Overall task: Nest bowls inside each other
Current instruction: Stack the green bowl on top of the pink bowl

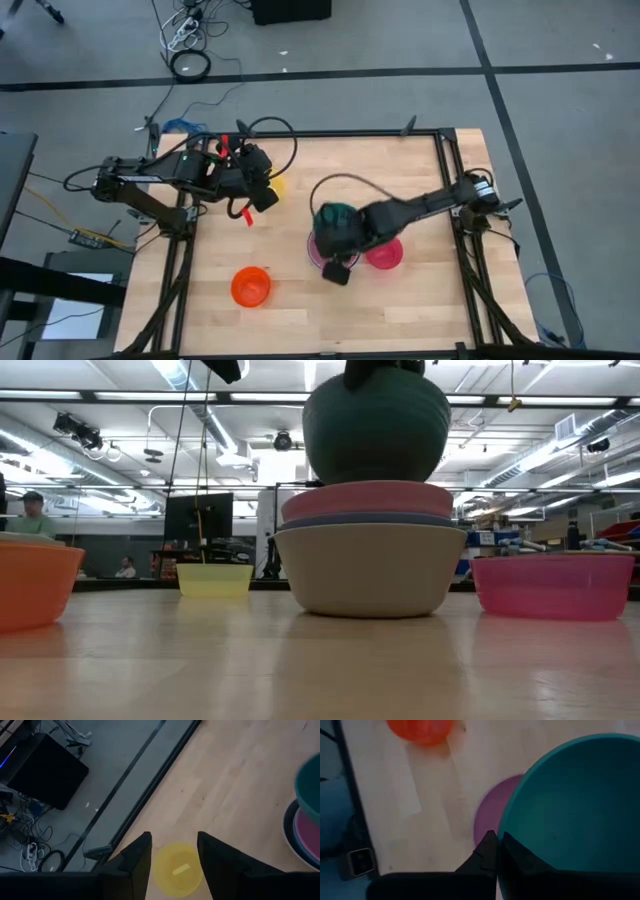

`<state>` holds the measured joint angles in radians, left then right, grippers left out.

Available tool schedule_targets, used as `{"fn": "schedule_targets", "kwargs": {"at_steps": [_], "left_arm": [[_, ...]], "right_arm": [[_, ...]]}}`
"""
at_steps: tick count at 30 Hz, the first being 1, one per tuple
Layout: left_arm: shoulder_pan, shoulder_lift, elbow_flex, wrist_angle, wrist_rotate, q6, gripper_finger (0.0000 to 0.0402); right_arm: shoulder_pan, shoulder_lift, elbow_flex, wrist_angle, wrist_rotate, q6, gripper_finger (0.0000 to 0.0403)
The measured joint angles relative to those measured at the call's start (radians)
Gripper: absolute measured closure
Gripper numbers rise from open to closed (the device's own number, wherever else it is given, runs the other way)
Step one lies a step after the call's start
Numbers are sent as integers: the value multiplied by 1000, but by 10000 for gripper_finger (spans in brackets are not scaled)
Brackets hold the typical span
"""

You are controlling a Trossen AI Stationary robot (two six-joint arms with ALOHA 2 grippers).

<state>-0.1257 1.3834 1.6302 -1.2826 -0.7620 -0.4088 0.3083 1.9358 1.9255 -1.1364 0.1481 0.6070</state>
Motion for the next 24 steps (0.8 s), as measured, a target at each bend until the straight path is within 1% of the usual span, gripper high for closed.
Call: {"fn": "schedule_targets", "kwargs": {"at_steps": [6,10,14,20,24], "left_arm": [[-1,0,0,-2,1,1,234],[-1,0,0,-1,1,1,234],[-1,0,0,-1,1,3,234],[-1,0,0,-3,1,4,234],[-1,0,0,-3,2,2,234]], "right_arm": [[50,70,-1,1,44,18,403],[60,106,-1,34,54,1,403],[56,107,-1,62,61,-5,403],[50,107,-3,61,65,10,403],[50,108,-32,74,57,32,403]]}}
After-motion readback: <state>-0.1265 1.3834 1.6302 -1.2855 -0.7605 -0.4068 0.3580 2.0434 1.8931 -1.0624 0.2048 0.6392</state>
